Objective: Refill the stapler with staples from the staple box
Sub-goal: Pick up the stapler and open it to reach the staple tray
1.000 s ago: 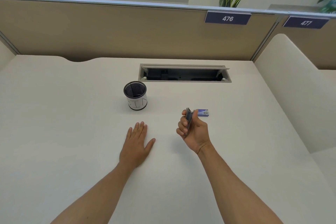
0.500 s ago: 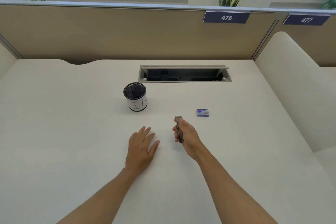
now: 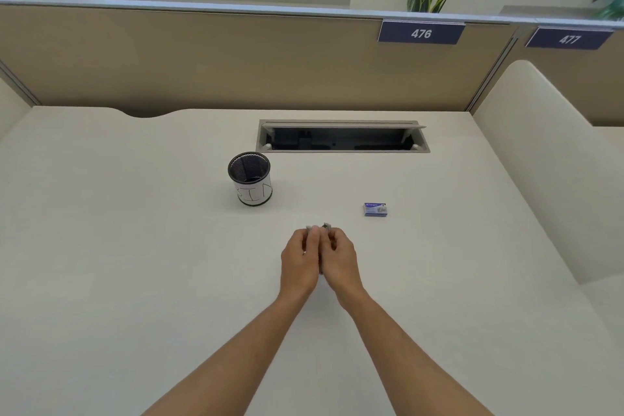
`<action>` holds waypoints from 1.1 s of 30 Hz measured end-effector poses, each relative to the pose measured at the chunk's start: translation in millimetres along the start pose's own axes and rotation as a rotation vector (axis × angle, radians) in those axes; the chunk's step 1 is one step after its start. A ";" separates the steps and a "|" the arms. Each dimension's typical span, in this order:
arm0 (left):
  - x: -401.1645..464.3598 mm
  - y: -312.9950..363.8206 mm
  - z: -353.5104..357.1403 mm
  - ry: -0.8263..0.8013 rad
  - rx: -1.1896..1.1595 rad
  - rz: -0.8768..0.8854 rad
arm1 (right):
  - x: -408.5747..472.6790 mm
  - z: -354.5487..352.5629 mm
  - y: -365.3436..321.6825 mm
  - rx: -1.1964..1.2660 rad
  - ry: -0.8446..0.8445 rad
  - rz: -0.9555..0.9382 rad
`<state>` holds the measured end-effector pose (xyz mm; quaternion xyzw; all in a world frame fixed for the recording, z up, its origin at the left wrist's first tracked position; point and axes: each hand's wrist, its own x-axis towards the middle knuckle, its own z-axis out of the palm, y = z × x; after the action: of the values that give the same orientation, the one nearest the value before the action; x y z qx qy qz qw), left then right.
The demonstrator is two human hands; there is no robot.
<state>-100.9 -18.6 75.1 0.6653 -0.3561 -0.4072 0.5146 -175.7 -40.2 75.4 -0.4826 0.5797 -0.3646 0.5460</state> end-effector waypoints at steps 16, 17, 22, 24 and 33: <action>8.1 18.2 2.7 0.403 -0.213 -0.251 | -4.5 9.2 -25.7 0.337 0.275 0.166; 10.1 18.0 2.2 0.417 -0.260 -0.297 | -3.7 6.7 -25.9 0.386 0.272 0.194; 10.2 17.0 -0.9 0.375 -0.339 -0.304 | -6.0 0.0 -18.3 0.507 0.102 0.231; 15.0 18.5 -5.2 0.373 -0.425 -0.332 | -5.0 -7.2 -16.4 0.545 0.074 0.254; 29.9 25.9 -23.0 0.269 -0.632 -0.408 | -2.7 -50.8 -18.2 0.423 -0.436 0.346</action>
<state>-69.0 -41.8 98.3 0.5785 -0.0033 -0.4998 0.6446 -223.0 -47.8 100.4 -0.3197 0.4343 -0.2672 0.7987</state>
